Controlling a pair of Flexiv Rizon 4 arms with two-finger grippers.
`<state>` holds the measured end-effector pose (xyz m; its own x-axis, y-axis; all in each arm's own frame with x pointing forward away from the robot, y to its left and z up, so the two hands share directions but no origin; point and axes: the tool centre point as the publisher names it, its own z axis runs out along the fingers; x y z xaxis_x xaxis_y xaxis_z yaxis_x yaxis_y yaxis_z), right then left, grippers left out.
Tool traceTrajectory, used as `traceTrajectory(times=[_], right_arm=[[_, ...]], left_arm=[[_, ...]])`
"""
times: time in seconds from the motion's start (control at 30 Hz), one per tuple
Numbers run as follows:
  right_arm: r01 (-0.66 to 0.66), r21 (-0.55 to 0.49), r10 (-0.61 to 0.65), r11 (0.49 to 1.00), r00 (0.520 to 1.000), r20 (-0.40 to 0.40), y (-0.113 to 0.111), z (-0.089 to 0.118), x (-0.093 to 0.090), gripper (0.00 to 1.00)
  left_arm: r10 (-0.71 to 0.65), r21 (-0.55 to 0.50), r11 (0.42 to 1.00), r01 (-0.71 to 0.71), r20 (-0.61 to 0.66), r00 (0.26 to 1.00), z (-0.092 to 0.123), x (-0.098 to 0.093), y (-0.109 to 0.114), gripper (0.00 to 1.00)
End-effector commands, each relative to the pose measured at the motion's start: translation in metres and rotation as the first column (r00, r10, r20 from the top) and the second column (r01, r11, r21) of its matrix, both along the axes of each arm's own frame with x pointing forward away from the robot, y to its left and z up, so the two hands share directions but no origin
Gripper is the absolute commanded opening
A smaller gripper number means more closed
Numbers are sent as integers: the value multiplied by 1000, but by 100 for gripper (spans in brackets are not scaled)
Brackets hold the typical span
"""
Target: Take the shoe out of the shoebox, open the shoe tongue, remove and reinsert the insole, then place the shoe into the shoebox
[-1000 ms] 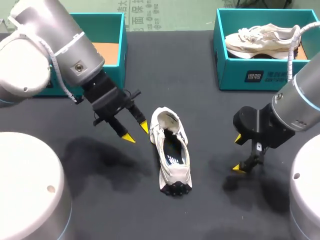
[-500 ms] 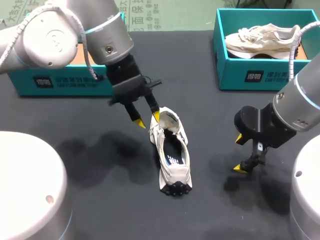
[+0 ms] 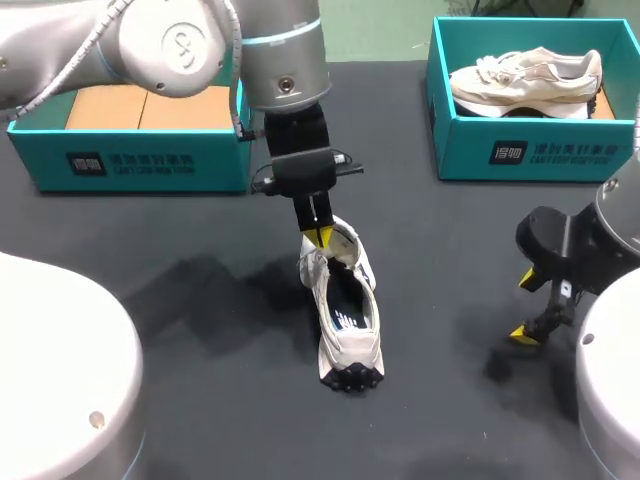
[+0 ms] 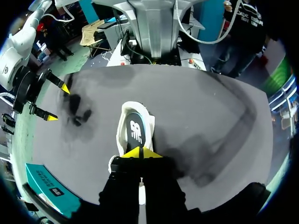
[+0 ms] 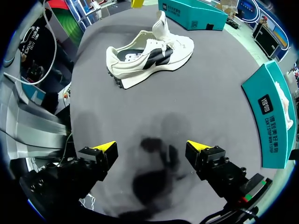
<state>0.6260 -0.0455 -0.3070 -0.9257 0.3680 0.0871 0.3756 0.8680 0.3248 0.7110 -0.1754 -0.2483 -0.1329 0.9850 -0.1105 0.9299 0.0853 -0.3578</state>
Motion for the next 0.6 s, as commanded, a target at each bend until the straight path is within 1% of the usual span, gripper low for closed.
traceTrajectory(times=[0.03,0.3,0.37,0.4,0.47,0.5,0.53,0.6], right_arm=[[4,8,-4,1000,1000,15,-7,7,-12,100],[4,8,-4,1000,1000,15,-7,7,-12,100],[4,8,-4,1000,1000,15,-7,7,-12,100],[4,8,-4,1000,1000,15,-7,7,-12,100],[4,8,-4,1000,1000,15,-7,7,-12,100],[4,8,-4,1000,1000,15,-7,7,-12,100],[4,8,-4,1000,1000,15,-7,7,-12,100],[4,8,-4,1000,1000,15,-7,7,-12,100]], left_arm=[[-58,154,986,61,-22,998,0,3,-5,0],[-58,154,986,61,-22,998,0,3,-5,0],[-101,173,980,102,-10,995,-3,-3,-9,0],[-129,149,980,132,-31,991,-5,-5,-10,0],[-152,145,977,158,-49,987,-8,-14,-14,0],[-170,138,974,178,-68,983,-10,-19,-14,0],[-188,156,969,194,-54,981,-11,-29,-14,0],[-188,156,969,194,-54,981,-11,-29,-14,0]])
